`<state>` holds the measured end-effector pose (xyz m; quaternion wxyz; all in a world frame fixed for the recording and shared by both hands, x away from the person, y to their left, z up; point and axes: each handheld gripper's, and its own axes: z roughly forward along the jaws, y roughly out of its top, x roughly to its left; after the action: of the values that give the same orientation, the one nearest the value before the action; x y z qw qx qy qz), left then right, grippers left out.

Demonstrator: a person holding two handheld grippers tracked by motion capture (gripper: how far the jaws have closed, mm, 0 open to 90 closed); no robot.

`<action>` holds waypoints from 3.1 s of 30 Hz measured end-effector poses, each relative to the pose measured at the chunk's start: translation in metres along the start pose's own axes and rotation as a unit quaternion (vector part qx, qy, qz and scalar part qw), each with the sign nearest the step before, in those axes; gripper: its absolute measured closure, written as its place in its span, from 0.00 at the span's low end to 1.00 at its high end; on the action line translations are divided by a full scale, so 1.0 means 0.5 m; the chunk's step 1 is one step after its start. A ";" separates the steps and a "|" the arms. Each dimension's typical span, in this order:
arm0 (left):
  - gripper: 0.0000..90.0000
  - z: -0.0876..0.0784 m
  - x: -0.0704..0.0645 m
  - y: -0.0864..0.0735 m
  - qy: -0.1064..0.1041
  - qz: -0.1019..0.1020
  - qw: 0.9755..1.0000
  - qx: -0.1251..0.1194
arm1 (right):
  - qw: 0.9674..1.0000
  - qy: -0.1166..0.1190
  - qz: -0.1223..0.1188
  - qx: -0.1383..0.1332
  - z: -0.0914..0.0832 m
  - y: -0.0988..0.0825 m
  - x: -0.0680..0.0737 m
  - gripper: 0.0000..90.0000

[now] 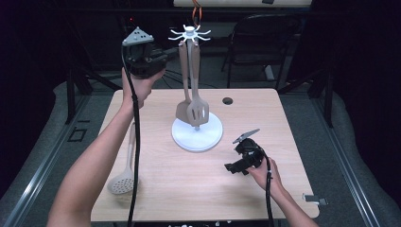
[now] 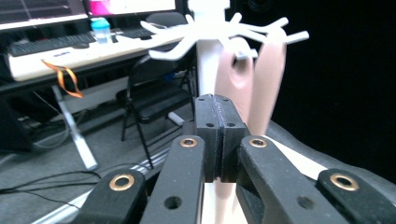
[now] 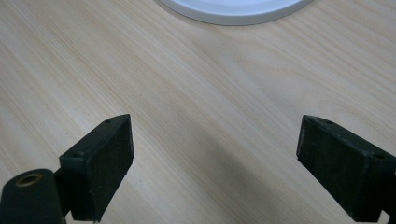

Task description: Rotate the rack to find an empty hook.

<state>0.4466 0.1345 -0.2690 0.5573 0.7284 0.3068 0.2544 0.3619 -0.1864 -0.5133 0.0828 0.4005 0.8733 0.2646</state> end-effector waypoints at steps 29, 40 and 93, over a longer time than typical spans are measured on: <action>1.00 0.027 0.028 0.049 0.052 0.012 0.998 0.010 | 1.000 -0.003 -0.008 0.002 0.000 0.000 0.000 0.12; 1.00 0.019 0.032 0.040 0.049 0.015 0.999 0.012 | 1.000 -0.004 -0.009 0.002 0.000 0.000 0.000 0.12; 1.00 -0.020 -0.024 0.031 0.012 0.058 0.998 0.003 | 1.000 -0.008 -0.012 0.004 0.002 0.001 0.004 0.12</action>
<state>0.4340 0.1293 -0.2518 0.5359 0.7432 0.2719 0.2943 0.3615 -0.1844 -0.5135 0.0915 0.3922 0.8784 0.2573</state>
